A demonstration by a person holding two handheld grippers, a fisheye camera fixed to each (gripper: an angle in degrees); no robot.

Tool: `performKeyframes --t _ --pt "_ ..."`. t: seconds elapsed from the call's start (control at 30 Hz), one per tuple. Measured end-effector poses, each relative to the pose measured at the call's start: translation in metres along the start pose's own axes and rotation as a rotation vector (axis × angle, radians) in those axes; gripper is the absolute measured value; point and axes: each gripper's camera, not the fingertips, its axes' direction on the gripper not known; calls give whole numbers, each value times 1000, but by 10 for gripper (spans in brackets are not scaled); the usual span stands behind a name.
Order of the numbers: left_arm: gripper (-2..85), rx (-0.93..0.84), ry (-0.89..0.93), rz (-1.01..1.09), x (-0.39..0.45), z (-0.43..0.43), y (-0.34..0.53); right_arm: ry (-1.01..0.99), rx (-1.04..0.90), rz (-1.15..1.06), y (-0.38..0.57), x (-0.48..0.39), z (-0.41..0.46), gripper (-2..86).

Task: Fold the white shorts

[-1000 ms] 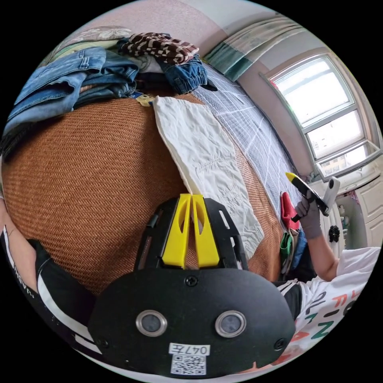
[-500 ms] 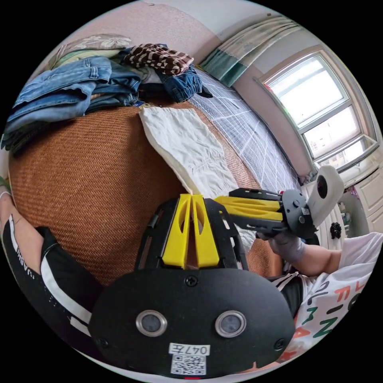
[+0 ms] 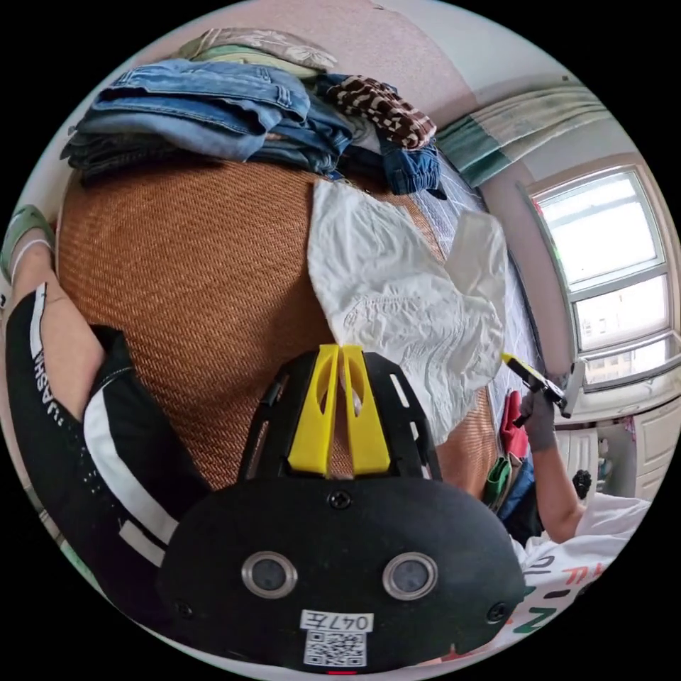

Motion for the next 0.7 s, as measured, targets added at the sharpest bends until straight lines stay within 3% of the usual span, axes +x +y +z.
performKeyframes --t 0.07,0.17,0.27,0.33,0.4,0.5,0.57,0.7 --pt "44 52 -44 37 9 -12 3 -6 -41 27 -1 1 10 61" --pt "62 170 -76 133 31 -36 14 -64 116 -19 -3 -19 -8 56" --pt "45 182 59 340 64 -41 23 -130 189 -316 -11 -72 -20 21" --pt "21 61 168 475 89 -21 24 -311 82 -592 -16 -116 -10 3" --pt "6 -20 150 536 105 -6 25 -320 -14 -682 -17 -142 6 -4" --pt "-7 -141 76 549 111 19 24 -168 -184 -687 -16 -169 44 -8" --pt "-8 -198 38 526 105 29 22 -188 -282 -665 -12 -182 60 -3" --pt "-7 -138 57 455 80 14 15 -240 -344 -765 -5 -211 56 14"
